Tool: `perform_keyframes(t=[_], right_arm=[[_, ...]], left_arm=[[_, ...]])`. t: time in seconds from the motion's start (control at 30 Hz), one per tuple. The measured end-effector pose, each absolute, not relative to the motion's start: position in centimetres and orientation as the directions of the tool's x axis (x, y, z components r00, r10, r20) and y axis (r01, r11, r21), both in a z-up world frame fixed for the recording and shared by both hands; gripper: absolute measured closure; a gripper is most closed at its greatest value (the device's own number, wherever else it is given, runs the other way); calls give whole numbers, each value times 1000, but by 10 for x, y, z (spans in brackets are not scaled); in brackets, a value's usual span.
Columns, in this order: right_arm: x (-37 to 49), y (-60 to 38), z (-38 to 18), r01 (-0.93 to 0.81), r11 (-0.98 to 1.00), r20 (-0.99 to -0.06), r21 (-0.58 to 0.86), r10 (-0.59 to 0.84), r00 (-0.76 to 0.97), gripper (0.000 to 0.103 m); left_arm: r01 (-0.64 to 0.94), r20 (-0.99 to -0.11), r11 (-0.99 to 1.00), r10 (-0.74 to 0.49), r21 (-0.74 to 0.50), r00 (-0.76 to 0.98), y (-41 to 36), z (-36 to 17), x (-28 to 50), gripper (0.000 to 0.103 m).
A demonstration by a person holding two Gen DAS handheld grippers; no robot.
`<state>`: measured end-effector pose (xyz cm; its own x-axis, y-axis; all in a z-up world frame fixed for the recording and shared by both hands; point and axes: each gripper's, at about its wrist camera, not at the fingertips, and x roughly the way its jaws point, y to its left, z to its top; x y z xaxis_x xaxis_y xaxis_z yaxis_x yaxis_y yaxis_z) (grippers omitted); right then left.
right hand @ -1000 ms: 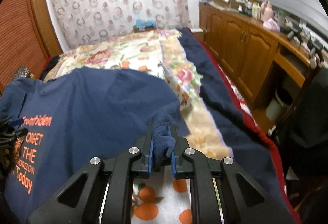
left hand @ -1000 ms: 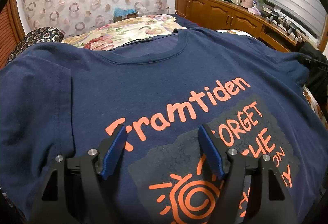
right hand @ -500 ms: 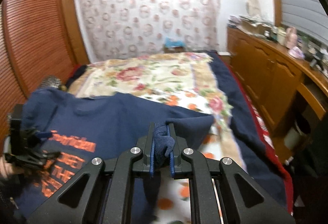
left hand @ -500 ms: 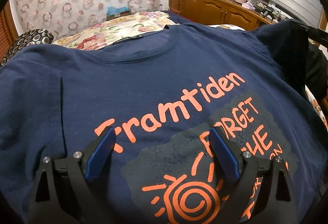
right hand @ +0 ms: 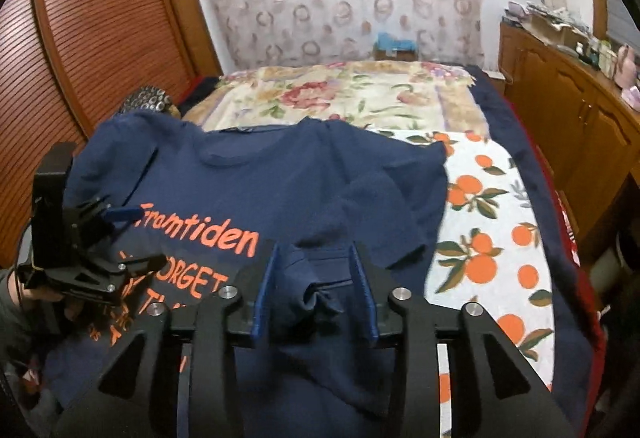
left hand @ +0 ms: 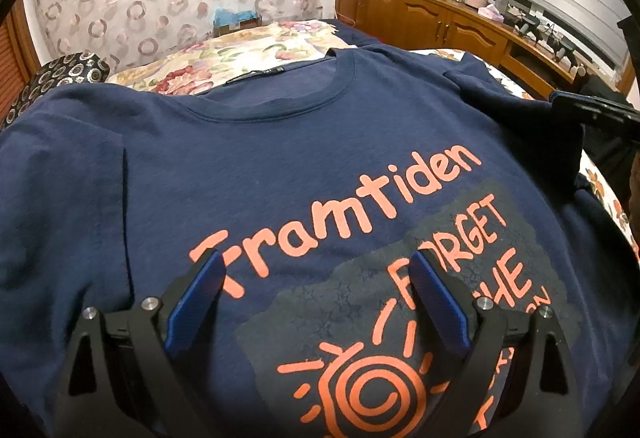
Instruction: Fold small clothes
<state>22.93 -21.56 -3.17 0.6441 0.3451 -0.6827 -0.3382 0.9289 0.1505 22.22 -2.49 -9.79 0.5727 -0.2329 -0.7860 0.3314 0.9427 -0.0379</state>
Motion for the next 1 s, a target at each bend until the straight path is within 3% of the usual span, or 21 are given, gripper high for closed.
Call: perform_keyframes(t=[0.23,0.5,0.63,0.77,1.0], right_arm=[[235,-242,-21,-294,945,-666,146,314,677,61],[252,-245,-37,-289,944,-706,157,312,636,61],[265,-241,-57,-285,949,-745,138,289,602,70],[271,-236,-63,-303,944,-756,128,290,587,90],[281,-200,-45,-433,892,-727,134,385,569,100]], left_arm=[[315,-721,940,-310,-133,619,-6,-70,208,8],[317,-672,940,-314,-124,670,2,-45,190,8],[307,-661,945,-305,-117,686,7,-39,187,8],[271,-634,953,-293,-134,716,14,-38,184,8],[223,-606,964,-266,-147,750,30,-38,183,8]])
